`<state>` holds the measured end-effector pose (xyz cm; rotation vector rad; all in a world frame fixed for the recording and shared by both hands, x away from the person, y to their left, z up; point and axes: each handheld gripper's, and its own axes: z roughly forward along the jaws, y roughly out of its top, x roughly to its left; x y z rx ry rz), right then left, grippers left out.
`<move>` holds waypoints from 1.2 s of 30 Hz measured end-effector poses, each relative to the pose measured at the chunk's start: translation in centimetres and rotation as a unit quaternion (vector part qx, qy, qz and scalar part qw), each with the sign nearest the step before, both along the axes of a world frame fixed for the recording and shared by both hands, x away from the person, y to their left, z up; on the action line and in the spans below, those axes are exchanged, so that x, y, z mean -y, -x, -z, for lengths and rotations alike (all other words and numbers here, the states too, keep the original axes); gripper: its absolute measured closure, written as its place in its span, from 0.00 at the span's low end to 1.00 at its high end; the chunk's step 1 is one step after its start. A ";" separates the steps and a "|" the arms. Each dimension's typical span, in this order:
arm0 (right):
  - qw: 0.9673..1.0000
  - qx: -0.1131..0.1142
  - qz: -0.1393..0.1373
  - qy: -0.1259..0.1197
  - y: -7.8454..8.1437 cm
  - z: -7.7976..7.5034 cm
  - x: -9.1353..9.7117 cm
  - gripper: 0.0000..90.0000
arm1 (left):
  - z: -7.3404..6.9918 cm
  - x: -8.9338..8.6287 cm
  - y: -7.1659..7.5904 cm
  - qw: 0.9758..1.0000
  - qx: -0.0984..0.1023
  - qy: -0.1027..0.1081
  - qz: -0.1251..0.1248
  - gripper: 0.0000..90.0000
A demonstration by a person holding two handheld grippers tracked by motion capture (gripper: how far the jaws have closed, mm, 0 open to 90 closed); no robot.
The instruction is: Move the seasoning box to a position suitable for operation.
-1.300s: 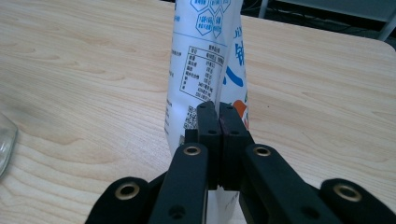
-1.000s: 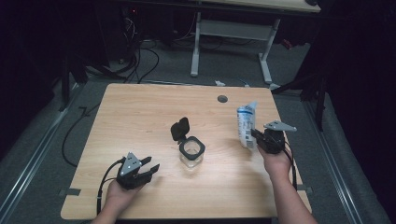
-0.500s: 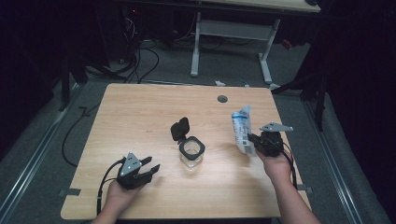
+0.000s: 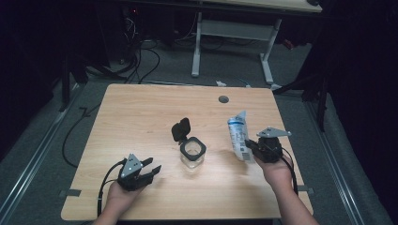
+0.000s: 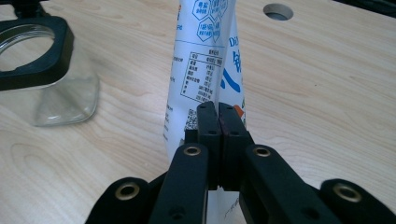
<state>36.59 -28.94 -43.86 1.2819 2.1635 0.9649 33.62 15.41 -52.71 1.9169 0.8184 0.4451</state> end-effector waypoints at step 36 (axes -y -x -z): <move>0.990 -0.109 -0.055 0.070 1.4 -2.3 -1.8 1.00 | 0.1 0.4 0.2 1.000 0.004 -0.004 0.010 0.58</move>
